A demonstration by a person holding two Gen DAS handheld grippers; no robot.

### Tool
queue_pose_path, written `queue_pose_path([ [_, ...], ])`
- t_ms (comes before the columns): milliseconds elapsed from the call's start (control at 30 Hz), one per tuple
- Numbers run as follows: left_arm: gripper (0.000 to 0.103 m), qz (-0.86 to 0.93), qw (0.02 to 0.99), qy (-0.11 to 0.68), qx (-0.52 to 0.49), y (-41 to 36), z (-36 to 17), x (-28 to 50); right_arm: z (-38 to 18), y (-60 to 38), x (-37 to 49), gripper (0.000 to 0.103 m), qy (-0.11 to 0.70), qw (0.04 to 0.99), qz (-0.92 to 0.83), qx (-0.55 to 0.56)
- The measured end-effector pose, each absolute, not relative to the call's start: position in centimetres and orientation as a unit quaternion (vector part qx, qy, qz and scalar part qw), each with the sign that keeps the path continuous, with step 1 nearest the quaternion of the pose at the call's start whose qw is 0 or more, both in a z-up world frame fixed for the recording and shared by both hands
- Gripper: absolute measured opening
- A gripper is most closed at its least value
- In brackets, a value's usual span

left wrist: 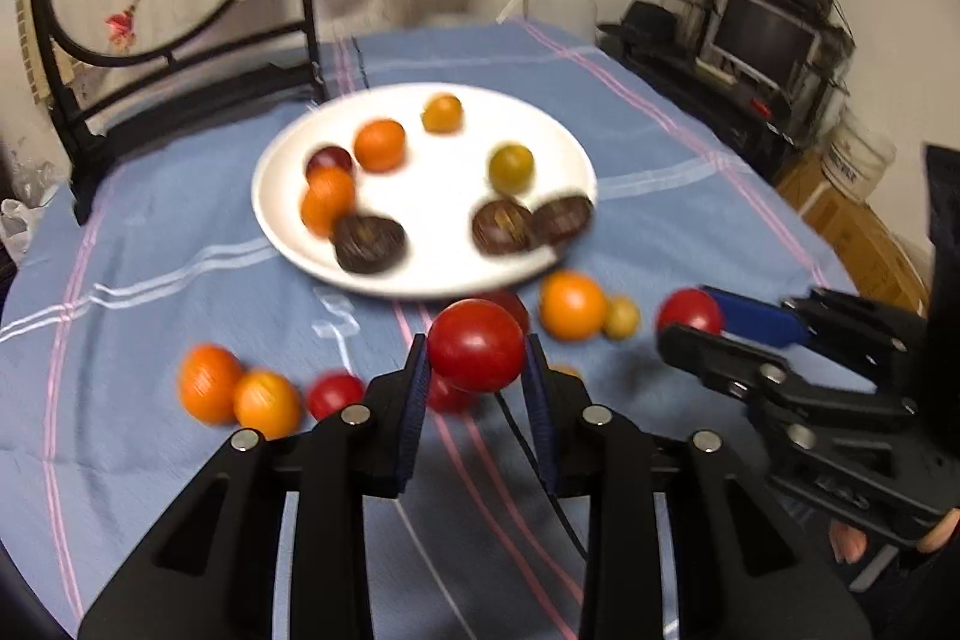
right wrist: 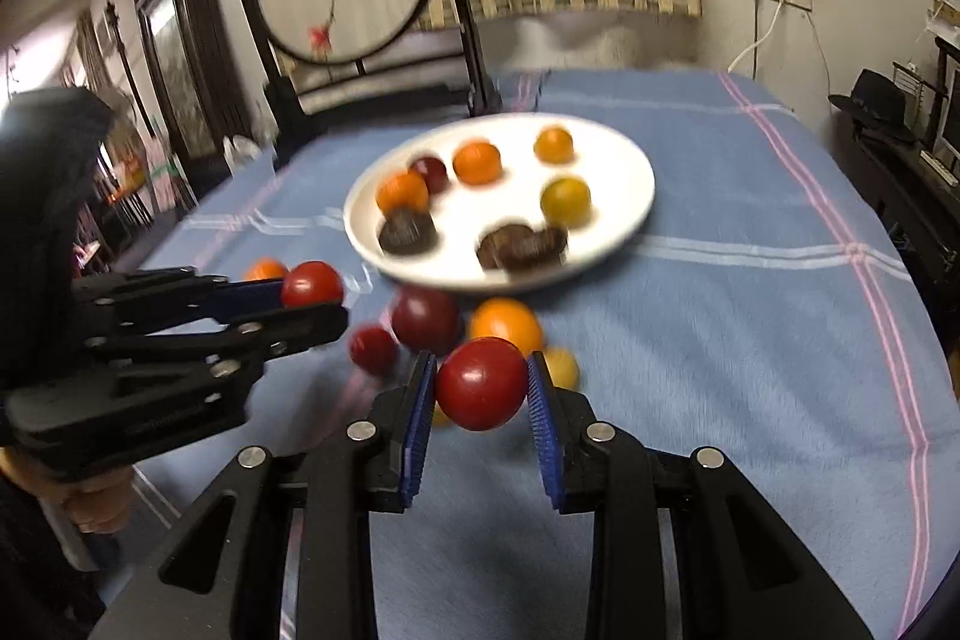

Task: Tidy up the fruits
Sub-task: 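Lower both red tomatoes onto the white plate and open both tools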

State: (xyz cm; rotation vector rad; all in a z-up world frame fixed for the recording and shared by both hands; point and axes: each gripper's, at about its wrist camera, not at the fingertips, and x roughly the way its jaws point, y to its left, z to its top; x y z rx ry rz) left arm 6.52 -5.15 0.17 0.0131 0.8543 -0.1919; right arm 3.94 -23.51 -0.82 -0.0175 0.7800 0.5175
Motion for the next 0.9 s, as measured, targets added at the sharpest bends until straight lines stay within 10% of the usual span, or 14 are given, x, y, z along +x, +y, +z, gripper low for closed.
queue_pose_path([
  [667,0.031,-0.015,0.899,0.438,-0.024,-2.6,-1.2,18.5,-2.0,-17.8,15.6,0.032,0.388,0.894,0.22,-0.039],
  [900,0.065,-0.006,0.902,0.428,-0.052,-1.4,-1.2,16.6,-2.2,-20.4,15.4,0.051,0.394,0.892,0.222,0.014],
])
